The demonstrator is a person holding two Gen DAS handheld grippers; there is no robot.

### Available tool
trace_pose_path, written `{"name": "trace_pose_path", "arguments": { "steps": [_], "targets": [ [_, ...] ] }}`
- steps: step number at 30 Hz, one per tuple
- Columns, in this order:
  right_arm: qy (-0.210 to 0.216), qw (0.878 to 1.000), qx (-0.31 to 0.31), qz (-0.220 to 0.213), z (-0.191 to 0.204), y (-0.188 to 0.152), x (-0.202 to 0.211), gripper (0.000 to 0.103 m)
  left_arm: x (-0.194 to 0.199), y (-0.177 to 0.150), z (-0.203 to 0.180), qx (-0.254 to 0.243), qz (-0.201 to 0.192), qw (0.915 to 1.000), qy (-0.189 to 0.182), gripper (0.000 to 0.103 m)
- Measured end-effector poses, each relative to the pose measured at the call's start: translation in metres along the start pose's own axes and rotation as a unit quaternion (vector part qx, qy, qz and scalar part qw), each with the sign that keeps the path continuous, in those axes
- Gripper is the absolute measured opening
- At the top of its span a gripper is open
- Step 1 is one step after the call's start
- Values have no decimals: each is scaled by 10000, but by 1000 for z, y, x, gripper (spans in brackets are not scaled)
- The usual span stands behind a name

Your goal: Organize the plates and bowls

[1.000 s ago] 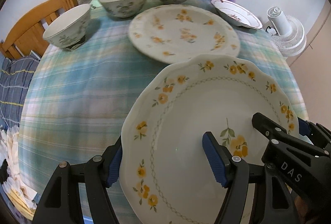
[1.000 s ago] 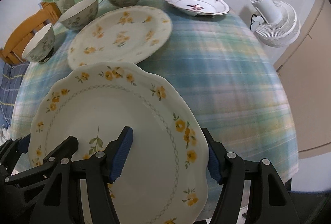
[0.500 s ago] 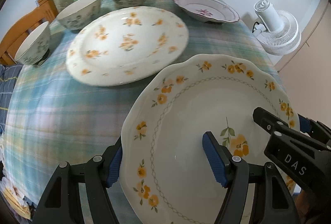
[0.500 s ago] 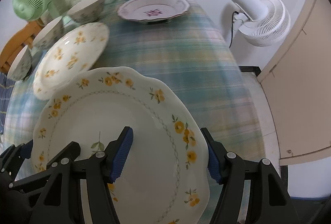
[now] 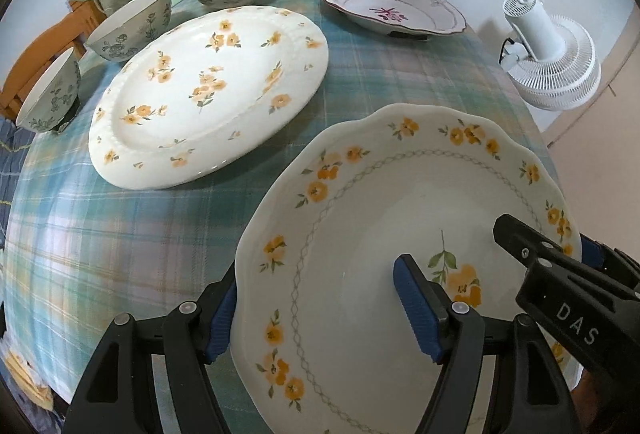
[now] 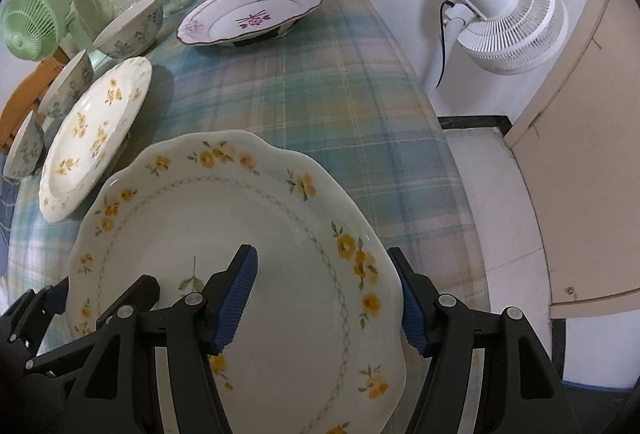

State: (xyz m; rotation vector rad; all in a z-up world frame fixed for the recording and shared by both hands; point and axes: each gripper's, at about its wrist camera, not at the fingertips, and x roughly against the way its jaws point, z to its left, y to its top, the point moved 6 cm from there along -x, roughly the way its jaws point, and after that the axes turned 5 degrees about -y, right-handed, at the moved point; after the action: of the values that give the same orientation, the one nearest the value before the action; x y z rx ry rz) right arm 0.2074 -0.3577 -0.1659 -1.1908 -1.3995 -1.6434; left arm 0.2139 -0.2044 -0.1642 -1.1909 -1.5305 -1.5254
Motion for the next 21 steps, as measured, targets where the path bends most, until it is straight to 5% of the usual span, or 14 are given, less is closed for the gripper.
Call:
{"name": "trace_pose_path", "arguments": {
  "steps": [11,16,21],
  "targets": [
    [139,9999,92,-4,0,1,0,72,0,-2,-4,57,97,9999,76,79],
    [-46,9994,308,-117,9,-1,16,89,14,-5,-11,-116,1,9999,51,92],
    [-59,9997,191,-134,7,-1,30,90,31,-4,-11,-221,-148,9996,-94,97]
  ]
}}
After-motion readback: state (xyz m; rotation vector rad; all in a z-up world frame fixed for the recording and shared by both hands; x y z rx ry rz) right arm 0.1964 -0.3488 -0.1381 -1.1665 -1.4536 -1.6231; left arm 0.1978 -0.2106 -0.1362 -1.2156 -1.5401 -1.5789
